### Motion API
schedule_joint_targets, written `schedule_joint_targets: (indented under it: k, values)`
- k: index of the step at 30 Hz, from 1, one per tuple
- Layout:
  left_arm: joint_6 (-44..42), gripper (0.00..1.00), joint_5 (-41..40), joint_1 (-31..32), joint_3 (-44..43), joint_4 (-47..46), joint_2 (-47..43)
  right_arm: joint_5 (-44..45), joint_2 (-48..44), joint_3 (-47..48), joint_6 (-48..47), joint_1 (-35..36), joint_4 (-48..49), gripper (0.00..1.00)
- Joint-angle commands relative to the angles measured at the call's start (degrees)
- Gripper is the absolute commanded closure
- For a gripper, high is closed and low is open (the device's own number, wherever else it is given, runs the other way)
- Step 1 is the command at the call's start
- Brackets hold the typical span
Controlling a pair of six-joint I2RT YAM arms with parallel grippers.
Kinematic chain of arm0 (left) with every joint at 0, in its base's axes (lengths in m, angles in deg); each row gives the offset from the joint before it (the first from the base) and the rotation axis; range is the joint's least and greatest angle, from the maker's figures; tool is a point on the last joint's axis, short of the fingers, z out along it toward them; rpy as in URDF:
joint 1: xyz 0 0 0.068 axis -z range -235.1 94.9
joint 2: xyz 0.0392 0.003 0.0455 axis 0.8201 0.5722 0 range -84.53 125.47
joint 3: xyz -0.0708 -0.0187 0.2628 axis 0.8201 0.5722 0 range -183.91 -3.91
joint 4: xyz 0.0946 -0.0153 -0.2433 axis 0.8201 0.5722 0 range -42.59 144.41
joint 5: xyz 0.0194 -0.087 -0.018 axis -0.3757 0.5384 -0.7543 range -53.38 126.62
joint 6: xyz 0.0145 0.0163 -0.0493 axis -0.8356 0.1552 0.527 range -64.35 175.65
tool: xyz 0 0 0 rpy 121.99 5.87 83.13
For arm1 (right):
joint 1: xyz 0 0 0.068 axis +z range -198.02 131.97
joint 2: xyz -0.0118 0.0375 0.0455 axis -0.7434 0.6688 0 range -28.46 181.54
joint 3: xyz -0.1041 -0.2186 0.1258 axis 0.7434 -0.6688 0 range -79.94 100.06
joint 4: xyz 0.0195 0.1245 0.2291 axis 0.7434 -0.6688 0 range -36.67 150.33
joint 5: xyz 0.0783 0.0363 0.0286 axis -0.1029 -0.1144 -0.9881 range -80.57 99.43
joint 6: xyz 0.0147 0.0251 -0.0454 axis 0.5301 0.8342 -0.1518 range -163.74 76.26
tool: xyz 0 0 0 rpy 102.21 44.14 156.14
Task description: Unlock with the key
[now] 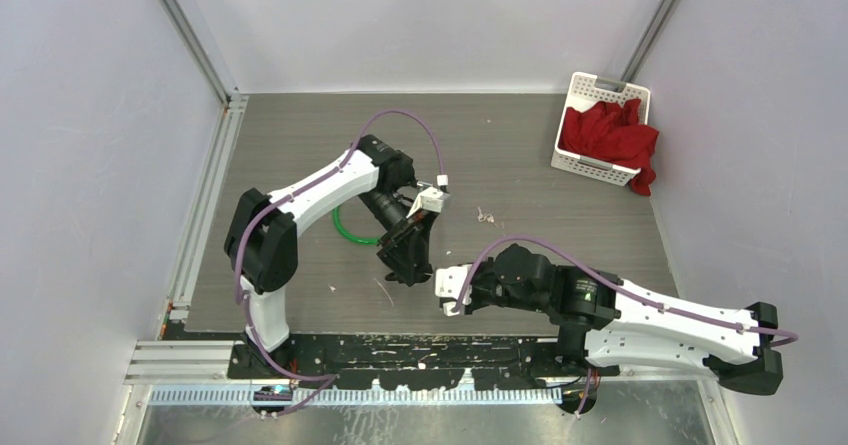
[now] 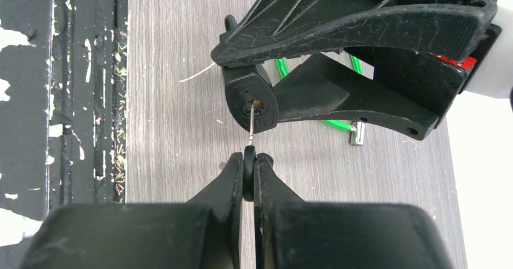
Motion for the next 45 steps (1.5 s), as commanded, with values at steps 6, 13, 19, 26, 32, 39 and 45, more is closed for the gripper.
schedule_joint_targets:
  k: [6, 13, 19, 26, 32, 39, 45]
  values:
    - [-0.7, 1.0, 10.9, 2.5, -2.9, 9.9, -3.0, -5.0, 3.4, 2.4, 0.6, 0.3, 1.9, 0.99]
    - [-1.5, 1.0, 7.3, 4.5, -5.1, 10.0, -2.6, -6.3, 5.6, 4.4, 2.3, 0.3, 1.9, 0.99]
    - [-0.5, 1.0, 6.3, 3.5, -6.0, 9.2, -2.3, -4.3, 5.7, 4.2, 6.9, 0.2, 1.1, 0.99]
    - [19.1, 1.0, -2.7, 3.1, -1.8, -8.5, -6.3, -5.8, 7.0, 4.8, 9.0, 0.3, -1.3, 0.99]
    - [18.4, 1.0, -1.6, 3.2, -3.6, -5.6, -4.4, -6.0, 10.2, 8.4, 7.1, 0.3, -4.5, 0.99]
    - [16.1, 1.0, -3.5, 3.6, -3.3, -5.9, -5.8, -9.6, 9.6, 7.3, 8.5, 0.3, -3.1, 0.99]
    - [12.8, 1.0, -5.3, 4.0, -5.6, -4.5, -6.0, -15.4, 8.4, 5.3, 10.3, -1.8, -0.2, 0.99]
